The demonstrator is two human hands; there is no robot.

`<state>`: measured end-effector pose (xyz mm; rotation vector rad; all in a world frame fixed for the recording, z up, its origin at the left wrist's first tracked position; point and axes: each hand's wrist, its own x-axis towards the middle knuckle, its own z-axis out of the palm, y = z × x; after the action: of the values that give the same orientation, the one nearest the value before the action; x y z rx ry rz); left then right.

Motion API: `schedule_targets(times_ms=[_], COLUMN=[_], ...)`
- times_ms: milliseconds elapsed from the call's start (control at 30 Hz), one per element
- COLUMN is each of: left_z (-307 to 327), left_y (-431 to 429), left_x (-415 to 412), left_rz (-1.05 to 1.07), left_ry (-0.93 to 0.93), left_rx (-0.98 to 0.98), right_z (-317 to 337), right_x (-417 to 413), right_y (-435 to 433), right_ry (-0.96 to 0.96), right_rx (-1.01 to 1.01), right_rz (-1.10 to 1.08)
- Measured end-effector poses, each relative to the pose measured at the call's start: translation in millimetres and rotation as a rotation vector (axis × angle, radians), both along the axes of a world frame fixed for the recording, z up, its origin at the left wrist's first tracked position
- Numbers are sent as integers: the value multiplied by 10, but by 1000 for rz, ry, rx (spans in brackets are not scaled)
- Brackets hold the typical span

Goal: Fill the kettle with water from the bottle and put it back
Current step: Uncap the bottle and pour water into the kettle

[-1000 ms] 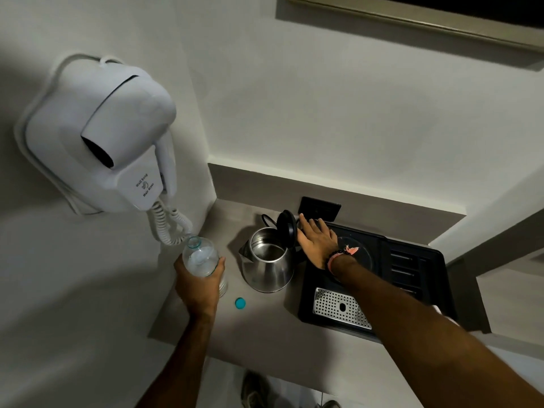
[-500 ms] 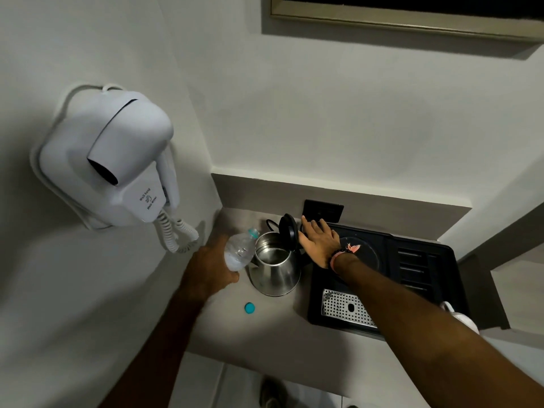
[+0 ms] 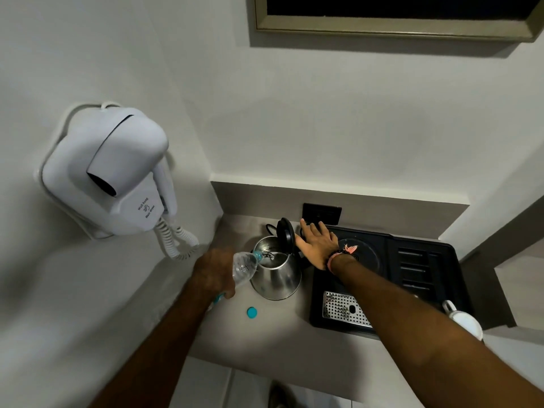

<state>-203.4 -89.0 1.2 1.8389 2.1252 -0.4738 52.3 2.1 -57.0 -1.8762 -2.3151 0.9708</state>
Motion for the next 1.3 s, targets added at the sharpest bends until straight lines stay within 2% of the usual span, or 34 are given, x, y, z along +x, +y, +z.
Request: schedule_targets(times_ms=[200,833,1300], left_z=[67,114,-23], left_y=[30,25,-61], left_x=[76,58,-25], left_rz=[-19,32,53], left_ry=[42,7,-31], left_rx=[-38,-36,81], right_z=[12,44,48], right_x=[6,4,-6], right_y=[1,-18,-14], right_ry=[-18,0,9], right_rx=[0,-11,-18], right_rz=[-3,-5,-8])
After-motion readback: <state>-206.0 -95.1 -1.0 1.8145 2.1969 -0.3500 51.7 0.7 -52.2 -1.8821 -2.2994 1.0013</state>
